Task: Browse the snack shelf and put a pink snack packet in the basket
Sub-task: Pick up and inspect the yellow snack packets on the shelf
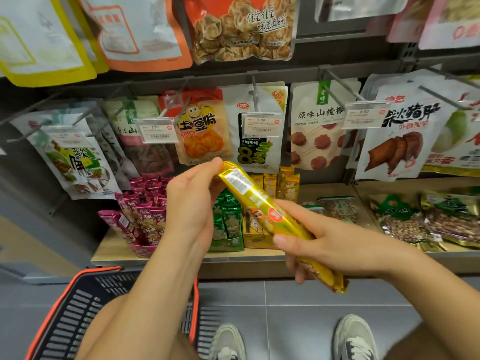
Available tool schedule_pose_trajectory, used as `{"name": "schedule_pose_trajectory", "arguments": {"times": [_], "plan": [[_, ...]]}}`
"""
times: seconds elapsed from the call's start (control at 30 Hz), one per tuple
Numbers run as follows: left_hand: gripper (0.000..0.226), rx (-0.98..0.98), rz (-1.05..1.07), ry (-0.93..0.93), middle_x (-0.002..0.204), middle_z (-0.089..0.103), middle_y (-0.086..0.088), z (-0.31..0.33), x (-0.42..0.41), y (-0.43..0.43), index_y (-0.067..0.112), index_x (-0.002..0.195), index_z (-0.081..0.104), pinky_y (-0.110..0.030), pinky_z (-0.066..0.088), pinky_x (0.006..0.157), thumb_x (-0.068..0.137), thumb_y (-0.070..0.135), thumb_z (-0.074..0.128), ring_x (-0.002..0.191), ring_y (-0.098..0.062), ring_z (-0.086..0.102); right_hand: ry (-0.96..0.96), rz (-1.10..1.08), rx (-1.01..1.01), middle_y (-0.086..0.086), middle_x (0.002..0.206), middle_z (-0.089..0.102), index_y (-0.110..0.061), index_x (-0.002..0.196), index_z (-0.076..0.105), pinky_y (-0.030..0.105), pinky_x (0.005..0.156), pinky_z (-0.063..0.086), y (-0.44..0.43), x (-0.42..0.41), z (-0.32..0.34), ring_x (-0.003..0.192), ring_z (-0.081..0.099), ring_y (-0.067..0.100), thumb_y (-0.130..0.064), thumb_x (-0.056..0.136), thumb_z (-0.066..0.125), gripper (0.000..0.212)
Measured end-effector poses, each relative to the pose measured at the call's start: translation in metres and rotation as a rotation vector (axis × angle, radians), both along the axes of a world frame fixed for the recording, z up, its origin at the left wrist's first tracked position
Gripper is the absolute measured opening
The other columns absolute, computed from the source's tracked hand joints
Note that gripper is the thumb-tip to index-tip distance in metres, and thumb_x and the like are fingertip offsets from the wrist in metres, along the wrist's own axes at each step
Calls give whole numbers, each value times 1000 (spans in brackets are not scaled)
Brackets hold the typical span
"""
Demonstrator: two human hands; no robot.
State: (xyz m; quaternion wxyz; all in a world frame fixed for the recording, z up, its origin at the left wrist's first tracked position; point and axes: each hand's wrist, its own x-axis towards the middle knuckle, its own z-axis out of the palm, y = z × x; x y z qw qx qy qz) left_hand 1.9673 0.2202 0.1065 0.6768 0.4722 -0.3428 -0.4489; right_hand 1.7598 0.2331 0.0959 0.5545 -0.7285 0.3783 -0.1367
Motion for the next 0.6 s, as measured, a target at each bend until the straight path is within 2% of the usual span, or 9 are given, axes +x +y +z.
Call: {"name": "schedule_pose_trajectory", "arguments": {"times": [0.07, 0.13, 0.2, 0.27, 0.33, 0.4, 0.5, 0.57, 0.6], "plan": [[25, 20, 15, 39, 72, 69, 6, -1, 2, -2, 21, 71, 78, -20, 51, 66, 90, 17, 64, 70, -3, 62, -102, -6, 87, 0, 74, 65, -59, 129, 37, 27, 63, 54, 3, 4, -1, 64, 65, 17, -57, 86, 52, 46], [12, 32, -1, 57, 78, 68, 7, -1, 4, -3, 19, 91, 77, -20, 52, 63, 89, 23, 66, 73, -4, 62, -145, -49, 62, -4, 66, 60, -56, 128, 41, 26, 57, 52, 6, 13, -4, 57, 58, 13, -58, 85, 48, 43], [16, 34, -27, 74, 80, 66, 5, -3, 6, -4, 16, 102, 72, -20, 52, 62, 89, 23, 68, 74, -6, 62, -154, -101, 25, -10, 62, 59, -53, 124, 45, 25, 52, 49, 8, 20, -5, 54, 56, 9, -60, 84, 44, 41], [6, 39, -55, 72, 78, 64, 3, -5, 5, -3, 19, 87, 74, -21, 53, 63, 88, 20, 68, 74, -8, 61, -133, -174, -47, -17, 64, 60, -46, 114, 52, 25, 54, 47, 8, 22, -5, 57, 56, 3, -62, 85, 37, 36], [13, 55, -64, 119, 75, 65, 1, -8, -2, -2, 18, 76, 74, -22, 54, 65, 88, 19, 68, 73, -9, 62, -92, -249, -132, -16, 68, 59, -38, 101, 57, 27, 60, 45, 8, 23, -5, 60, 54, 0, -65, 85, 31, 41], [8, 73, -84, 179, 74, 67, 2, -10, -10, -1, 13, 82, 71, -21, 54, 63, 87, 19, 69, 70, -9, 63, -83, -313, -169, -8, 70, 58, -28, 94, 57, 35, 66, 47, 9, 26, -5, 63, 55, 6, -66, 85, 28, 49], [11, 93, -194, 154, 71, 68, 2, -15, -22, 3, 11, 88, 69, -19, 51, 55, 85, 22, 69, 63, -7, 64, -88, -371, -189, 0, 73, 58, -19, 95, 59, 44, 72, 50, 8, 30, -7, 67, 55, 15, -65, 89, 26, 57], [17, 123, -273, 120, 74, 70, 0, -16, -28, 6, 11, 90, 69, -20, 51, 54, 81, 25, 71, 63, -9, 66, -78, -388, -152, -8, 73, 60, -26, 98, 60, 40, 71, 48, 3, 29, -12, 66, 56, 7, -69, 87, 25, 56], [21, 135, -301, 101, 76, 71, -1, -15, -30, 7, 10, 92, 69, -20, 51, 54, 78, 26, 72, 64, -10, 66, -87, -385, -90, -14, 77, 62, -34, 105, 60, 32, 70, 48, 4, 29, -12, 67, 56, 0, -72, 85, 25, 55]]}}
